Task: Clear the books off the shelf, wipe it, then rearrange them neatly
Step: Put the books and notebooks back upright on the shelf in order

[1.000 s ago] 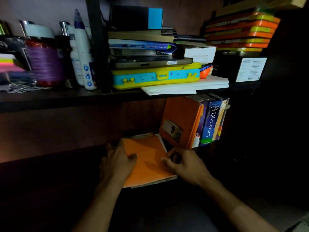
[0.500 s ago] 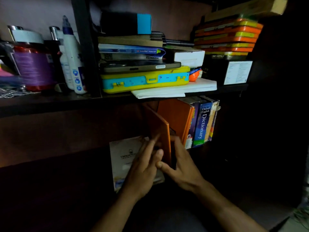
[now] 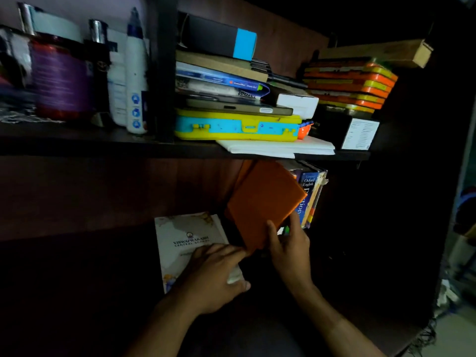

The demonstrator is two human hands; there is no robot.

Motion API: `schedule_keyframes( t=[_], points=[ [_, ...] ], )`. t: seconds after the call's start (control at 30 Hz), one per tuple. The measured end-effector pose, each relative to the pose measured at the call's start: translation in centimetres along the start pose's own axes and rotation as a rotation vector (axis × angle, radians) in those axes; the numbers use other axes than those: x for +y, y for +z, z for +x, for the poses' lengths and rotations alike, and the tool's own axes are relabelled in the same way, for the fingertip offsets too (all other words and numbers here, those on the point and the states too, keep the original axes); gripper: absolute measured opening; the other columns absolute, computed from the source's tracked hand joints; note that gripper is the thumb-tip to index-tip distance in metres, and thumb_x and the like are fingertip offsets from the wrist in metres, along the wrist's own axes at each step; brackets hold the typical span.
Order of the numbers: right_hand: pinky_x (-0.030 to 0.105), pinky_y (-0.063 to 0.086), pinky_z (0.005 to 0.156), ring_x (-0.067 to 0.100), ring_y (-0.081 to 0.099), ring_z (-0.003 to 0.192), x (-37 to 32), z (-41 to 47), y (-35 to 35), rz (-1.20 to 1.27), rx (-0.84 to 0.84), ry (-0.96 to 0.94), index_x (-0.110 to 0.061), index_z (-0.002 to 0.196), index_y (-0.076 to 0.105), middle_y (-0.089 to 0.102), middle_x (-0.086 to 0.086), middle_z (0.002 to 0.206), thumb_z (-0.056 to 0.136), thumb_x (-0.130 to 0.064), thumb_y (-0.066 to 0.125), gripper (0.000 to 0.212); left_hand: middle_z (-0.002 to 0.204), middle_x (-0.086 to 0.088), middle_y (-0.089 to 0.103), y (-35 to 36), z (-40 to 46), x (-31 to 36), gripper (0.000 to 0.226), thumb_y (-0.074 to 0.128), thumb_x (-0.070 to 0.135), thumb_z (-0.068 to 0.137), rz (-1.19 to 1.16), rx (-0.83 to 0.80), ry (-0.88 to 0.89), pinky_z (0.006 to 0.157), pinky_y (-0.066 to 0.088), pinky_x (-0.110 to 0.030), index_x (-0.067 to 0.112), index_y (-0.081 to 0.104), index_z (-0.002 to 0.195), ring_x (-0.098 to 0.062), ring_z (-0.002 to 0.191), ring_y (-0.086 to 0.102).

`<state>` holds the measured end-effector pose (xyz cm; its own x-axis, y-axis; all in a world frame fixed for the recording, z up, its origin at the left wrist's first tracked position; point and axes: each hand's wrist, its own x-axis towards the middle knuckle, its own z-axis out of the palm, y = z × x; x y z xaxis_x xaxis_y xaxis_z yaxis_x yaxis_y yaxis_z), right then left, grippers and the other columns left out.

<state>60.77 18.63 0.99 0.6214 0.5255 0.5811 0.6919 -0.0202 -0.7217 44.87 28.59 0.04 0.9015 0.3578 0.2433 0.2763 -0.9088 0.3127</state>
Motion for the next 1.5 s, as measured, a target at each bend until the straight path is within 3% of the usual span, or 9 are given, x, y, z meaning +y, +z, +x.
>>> schedule_keyframes(
  t=[0.3, 0.47, 0.57, 0.7, 0.77, 0.9, 1.07, 1.37, 1.5],
  points=[
    [0.018, 0.050, 0.054, 0.005, 0.065, 0.068, -0.5, -0.4, -0.1, 0.006, 0.031, -0.056, -0.031, 0.099, 0.042, 0.058, -0.007, 0.094, 0.091, -0.007, 0.071, 0.039, 0.141, 0.022, 0.047, -0.8, 0.1, 0.3, 0.051, 0.065, 0.057, 0.091, -0.167, 0.029, -0.021, 0.108, 0.029, -0.021, 0.036, 0.056, 0.136, -0.002, 0.133, 0.040],
    [0.015, 0.043, 0.056, 0.009, 0.059, 0.064, 0.2, -0.8, 0.5, -0.052, -0.188, -0.139, -0.028, 0.090, 0.054, 0.061, -0.006, 0.071, 0.094, -0.013, 0.068, 0.020, 0.128, 0.001, 0.060, -3.0, 0.0, -2.7, 0.030, 0.053, 0.045, 0.095, -0.177, 0.538, -0.460, 0.091, 0.053, -0.043, 0.031, 0.062, 0.120, -0.027, 0.116, 0.059],
    [0.021, 0.048, 0.056, 0.009, 0.061, 0.066, 0.0, -0.9, 0.5, -0.125, -0.318, -0.160, -0.029, 0.090, 0.058, 0.063, -0.009, 0.074, 0.097, -0.025, 0.065, 0.011, 0.145, -0.003, 0.048, -3.1, -0.6, -4.4, 0.042, 0.056, 0.049, 0.095, 0.016, 0.427, -0.683, 0.104, 0.041, -0.048, 0.032, 0.053, 0.134, -0.033, 0.133, 0.044],
    [0.030, 0.050, 0.058, 0.005, 0.062, 0.063, -0.6, -1.1, 0.2, -0.183, -0.314, -0.167, -0.025, 0.089, 0.062, 0.065, -0.010, 0.070, 0.098, -0.028, 0.063, 0.009, 0.145, 0.003, 0.052, -1.3, 0.2, -1.7, 0.050, 0.063, 0.046, 0.092, 0.037, 0.380, -0.304, 0.106, 0.036, -0.046, 0.029, 0.055, 0.138, -0.025, 0.131, 0.048],
    [0.034, 0.052, 0.065, 0.003, 0.065, 0.067, -1.4, -2.8, -1.0, -0.155, -0.298, -0.091, -0.024, 0.093, 0.063, 0.068, -0.008, 0.075, 0.098, -0.026, 0.062, 0.005, 0.150, 0.004, 0.046, -0.7, -0.1, 0.1, 0.056, 0.059, 0.054, 0.093, 0.080, 0.289, -0.256, 0.111, 0.032, -0.051, 0.032, 0.049, 0.143, -0.024, 0.135, 0.044],
    [0.030, 0.053, 0.088, 0.005, 0.066, 0.098, -3.2, -6.7, -4.2, -0.168, -0.491, 0.089, -0.024, 0.128, 0.057, 0.071, -0.005, 0.112, 0.099, -0.031, 0.061, 0.030, 0.167, -0.014, 0.014, -1.2, -1.8, 0.3, 0.073, 0.047, 0.067, 0.094, 0.110, 0.168, -0.650, 0.118, 0.011, -0.064, 0.033, 0.027, 0.155, -0.039, 0.153, 0.009],
    [0.043, 0.029, 0.120, 0.030, 0.035, 0.145, -5.2, -7.2, -2.4, -0.449, -0.756, 0.132, -0.021, 0.160, 0.020, 0.032, 0.010, 0.161, 0.094, -0.050, 0.062, 0.082, 0.165, -0.016, 0.022, -0.6, -7.0, 1.2, 0.063, 0.053, 0.055, 0.098, -0.067, 0.149, -0.650, 0.111, 0.038, -0.039, 0.022, 0.040, 0.151, -0.037, 0.141, 0.039],
    [0.044, 0.026, 0.118, 0.026, 0.042, 0.130, -5.4, -9.4, -0.6, -0.488, -0.545, 0.076, -0.029, 0.142, 0.049, 0.045, 0.005, 0.138, 0.087, -0.056, 0.060, 0.062, 0.130, -0.008, 0.066, -1.1, -10.6, 0.8, 0.040, 0.071, 0.030, 0.093, -0.506, 0.505, -0.614, 0.096, 0.055, -0.038, 0.028, 0.058, 0.131, -0.016, 0.106, 0.067],
    [0.038, 0.028, 0.114, 0.025, 0.045, 0.126, -5.0, -8.4, -0.2, -0.428, -0.512, 0.085, -0.028, 0.138, 0.057, 0.050, 0.004, 0.134, 0.088, -0.048, 0.063, 0.054, 0.130, -0.010, 0.064, -0.4, -9.4, 0.1, 0.037, 0.068, 0.030, 0.095, -0.362, 0.442, -0.570, 0.095, 0.052, -0.037, 0.025, 0.056, 0.130, -0.025, 0.111, 0.063]
  ],
)
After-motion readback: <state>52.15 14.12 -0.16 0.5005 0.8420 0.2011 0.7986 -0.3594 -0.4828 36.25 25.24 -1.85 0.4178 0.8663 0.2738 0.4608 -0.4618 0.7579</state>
